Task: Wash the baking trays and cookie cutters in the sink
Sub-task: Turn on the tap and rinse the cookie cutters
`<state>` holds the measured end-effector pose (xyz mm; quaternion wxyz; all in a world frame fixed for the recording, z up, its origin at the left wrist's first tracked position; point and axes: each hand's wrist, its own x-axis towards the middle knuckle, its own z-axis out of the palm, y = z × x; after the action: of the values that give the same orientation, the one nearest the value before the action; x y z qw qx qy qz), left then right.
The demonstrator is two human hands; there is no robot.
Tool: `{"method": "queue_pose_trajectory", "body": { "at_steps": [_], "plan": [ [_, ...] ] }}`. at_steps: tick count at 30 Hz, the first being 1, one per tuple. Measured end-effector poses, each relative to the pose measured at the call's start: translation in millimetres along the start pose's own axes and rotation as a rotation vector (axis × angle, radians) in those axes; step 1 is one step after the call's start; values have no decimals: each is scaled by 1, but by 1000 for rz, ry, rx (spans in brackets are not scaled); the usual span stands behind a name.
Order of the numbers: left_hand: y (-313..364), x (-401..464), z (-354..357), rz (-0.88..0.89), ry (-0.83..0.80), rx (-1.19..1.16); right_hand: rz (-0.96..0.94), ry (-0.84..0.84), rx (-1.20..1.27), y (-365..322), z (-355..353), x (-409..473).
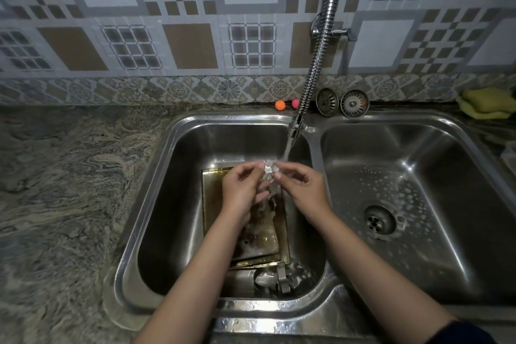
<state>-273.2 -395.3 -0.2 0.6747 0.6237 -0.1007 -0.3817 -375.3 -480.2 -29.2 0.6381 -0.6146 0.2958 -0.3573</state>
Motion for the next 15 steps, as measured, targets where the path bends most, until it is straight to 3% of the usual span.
{"method": "queue_pose_trajectory", "body": {
  "at_steps": [15],
  "plan": [
    [1, 1, 37, -64, -126, 1, -11, 117, 58, -9, -36, -1]
  ]
}}
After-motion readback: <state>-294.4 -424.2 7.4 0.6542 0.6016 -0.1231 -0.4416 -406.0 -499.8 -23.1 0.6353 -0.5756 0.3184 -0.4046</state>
